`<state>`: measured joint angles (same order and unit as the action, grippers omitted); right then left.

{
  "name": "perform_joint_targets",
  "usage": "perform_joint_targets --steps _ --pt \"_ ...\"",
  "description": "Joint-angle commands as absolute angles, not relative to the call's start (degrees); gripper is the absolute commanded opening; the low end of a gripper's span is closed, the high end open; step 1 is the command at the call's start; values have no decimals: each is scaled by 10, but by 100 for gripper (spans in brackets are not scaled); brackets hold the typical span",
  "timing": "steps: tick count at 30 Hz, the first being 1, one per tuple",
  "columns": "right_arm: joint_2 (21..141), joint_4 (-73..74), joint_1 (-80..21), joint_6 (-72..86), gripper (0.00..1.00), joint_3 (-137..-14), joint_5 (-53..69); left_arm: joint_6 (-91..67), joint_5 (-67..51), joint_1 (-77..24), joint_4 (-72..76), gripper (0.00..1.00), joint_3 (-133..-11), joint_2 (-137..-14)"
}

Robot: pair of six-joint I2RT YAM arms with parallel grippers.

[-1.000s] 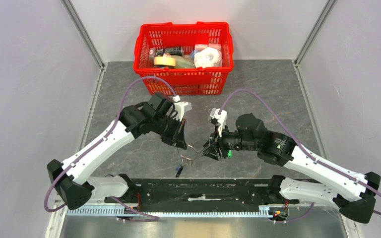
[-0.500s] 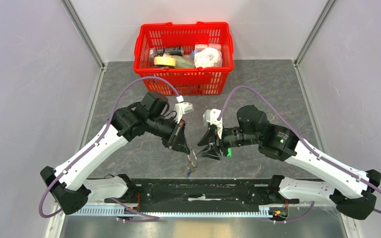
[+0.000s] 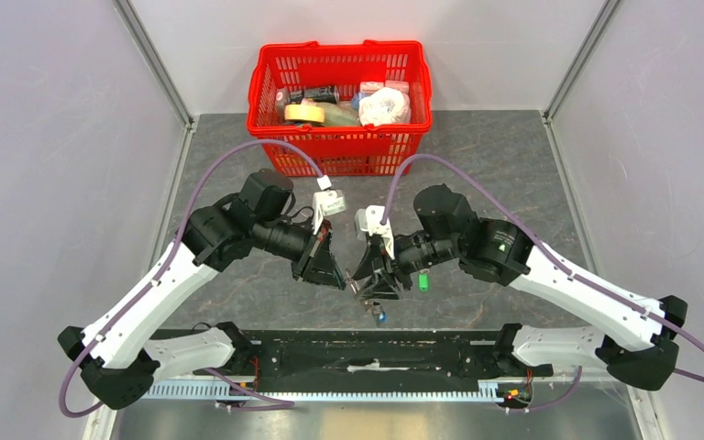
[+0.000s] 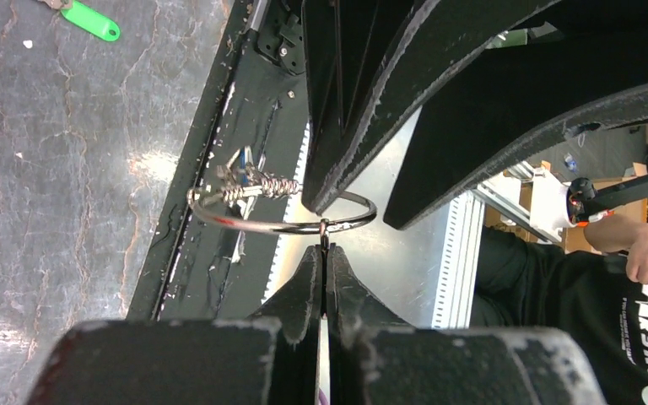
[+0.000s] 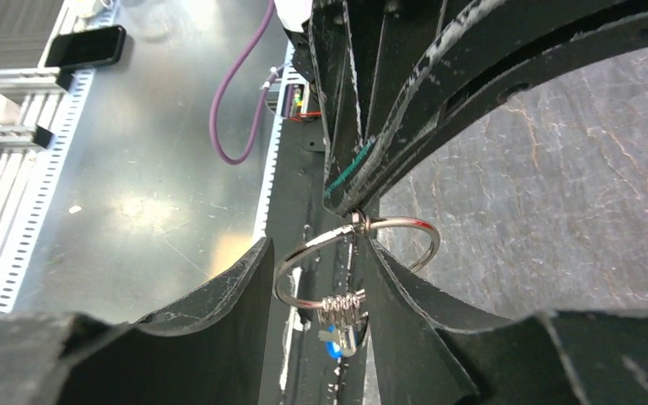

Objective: Put the keys on the keyring

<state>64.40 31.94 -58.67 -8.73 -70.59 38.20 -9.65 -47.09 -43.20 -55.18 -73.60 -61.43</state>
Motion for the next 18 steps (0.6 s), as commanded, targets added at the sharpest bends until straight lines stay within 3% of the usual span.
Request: perform_joint_targets --steps 1,18 --pt "656 321 -591 -28 50 -749 407 -68 -464 -433 -555 2 -765 -609" --pt "656 237 -592 131 49 -699 295 -60 -424 -433 -580 2 -784 -612"
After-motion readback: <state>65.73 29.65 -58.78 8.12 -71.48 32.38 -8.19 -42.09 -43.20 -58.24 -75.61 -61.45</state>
